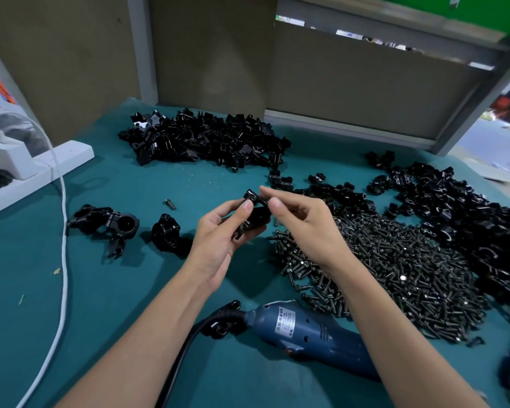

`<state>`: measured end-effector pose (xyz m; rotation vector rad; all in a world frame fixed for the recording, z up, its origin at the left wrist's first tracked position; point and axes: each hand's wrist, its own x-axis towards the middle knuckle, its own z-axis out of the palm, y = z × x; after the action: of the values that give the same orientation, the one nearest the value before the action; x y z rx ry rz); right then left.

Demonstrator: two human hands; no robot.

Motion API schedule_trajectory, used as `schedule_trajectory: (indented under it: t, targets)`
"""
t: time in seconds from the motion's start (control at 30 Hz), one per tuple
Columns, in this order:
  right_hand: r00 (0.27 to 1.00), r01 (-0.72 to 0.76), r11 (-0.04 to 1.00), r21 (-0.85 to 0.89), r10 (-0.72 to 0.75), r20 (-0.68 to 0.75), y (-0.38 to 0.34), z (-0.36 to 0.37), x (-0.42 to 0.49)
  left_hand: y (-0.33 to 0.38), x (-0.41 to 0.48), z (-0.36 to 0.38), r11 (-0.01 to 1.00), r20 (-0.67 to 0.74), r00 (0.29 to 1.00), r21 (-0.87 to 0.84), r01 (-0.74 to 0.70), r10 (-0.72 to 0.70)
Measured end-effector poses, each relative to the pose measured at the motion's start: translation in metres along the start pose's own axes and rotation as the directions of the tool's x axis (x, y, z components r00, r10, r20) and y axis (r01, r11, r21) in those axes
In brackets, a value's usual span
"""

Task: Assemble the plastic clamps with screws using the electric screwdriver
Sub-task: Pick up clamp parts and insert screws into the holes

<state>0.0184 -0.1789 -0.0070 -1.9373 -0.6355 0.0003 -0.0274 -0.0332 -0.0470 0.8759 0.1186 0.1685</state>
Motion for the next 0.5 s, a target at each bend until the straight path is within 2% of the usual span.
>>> schedule_trajectory:
  t: [0.13, 0.23, 0.33, 0.43, 0.5]
  targets:
    - [0.963, -0.132, 0.977, -0.170, 0.085, -0.256, 0.008, -0.038, 0.010, 0.000, 0.000, 0.000, 1.000, 0.003, 1.000, -0.002, 0.022, -0.022]
    - [0.917, -0.280, 0.894, -0.351, 0.140, -0.373, 0.025, -0.078, 0.019, 0.000, -0.001, 0.000, 0.999, 0.015, 0.999, -0.013, 0.036, -0.036]
    - [0.917, -0.368, 0.792, -0.487, 0.221, -0.333, 0.039, -0.096, 0.020, 0.000, -0.001, 0.000, 0.999, 0.029, 0.999, -0.021, 0.045, -0.045]
    - [0.926, -0.373, 0.722, -0.583, 0.330, -0.183, 0.045, -0.095, 0.023, 0.000, -0.001, 0.000, 0.998, 0.035, 0.998, -0.016, 0.055, -0.054]
    - [0.906, -0.376, 0.677, -0.633, 0.412, -0.098, 0.047, -0.090, 0.024, 0.000, -0.001, 0.000, 0.998, 0.039, 0.998, -0.002, 0.058, -0.058]
